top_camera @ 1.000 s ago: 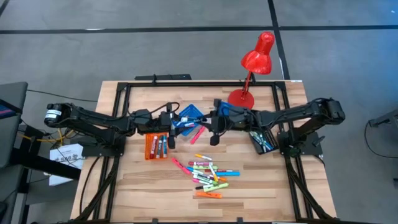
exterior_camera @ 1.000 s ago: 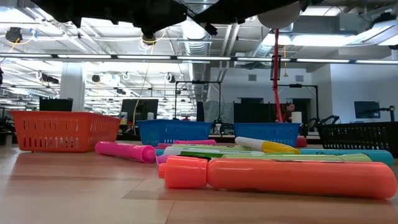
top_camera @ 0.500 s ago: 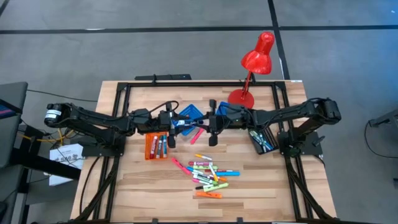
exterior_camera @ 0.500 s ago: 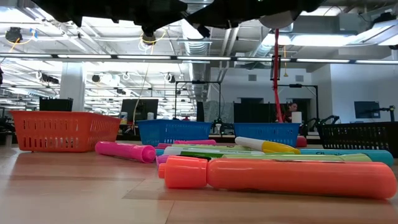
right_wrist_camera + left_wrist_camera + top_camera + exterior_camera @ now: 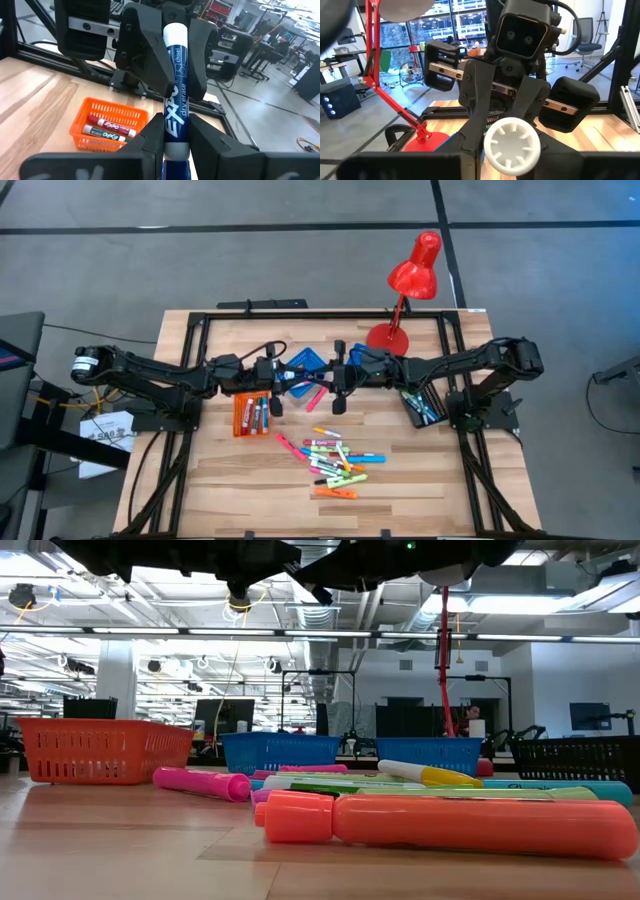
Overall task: Pick & Place Markers
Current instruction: Put the large dark blue marker pen into the orange bin
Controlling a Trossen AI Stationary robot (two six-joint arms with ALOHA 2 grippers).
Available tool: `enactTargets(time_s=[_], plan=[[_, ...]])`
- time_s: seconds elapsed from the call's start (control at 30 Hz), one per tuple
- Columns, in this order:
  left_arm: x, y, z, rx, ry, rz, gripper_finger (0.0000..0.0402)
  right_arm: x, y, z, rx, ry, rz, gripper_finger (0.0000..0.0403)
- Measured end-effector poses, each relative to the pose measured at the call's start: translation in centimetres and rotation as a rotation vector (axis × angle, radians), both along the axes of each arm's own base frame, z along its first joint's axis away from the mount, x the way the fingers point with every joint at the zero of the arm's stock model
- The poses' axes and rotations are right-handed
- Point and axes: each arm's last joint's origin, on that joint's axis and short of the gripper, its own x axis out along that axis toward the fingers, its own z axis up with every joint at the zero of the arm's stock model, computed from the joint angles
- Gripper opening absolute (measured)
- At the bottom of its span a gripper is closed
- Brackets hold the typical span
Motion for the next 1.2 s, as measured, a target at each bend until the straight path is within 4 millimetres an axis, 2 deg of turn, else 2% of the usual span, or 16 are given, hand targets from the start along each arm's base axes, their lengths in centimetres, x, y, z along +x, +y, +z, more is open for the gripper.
enactTargets(time_s=[0.17,0.27,0.6,0.9,1.03,1.2], plan=[[0.0,0.0,0.0,-0.004,0.003,0.002,0.0078,0.0,-0.2,0.0,0.022,0.004,-0.013,0.0065],[0.0,0.0,-0.1,-0.003,0.006,0.002,0.0068,0.0,-0.3,-0.1,0.019,0.012,-0.030,0.0074],[0.0,0.0,-0.5,-0.003,0.048,0.013,0.0074,-0.1,-0.5,-0.6,0.044,0.058,-0.044,0.0159],[-0.8,1.0,-1.9,0.009,0.223,0.349,0.0070,-0.3,-1.5,-1.3,0.039,0.135,-0.072,0.0212],[-2.2,1.1,-1.7,-0.144,0.250,0.383,0.0074,-0.4,-1.8,-1.3,0.039,0.136,-0.082,0.0217],[-5.4,1.0,-1.3,-0.391,0.313,0.429,0.0070,-0.4,-1.9,-1.5,0.039,0.158,-0.087,0.0213]])
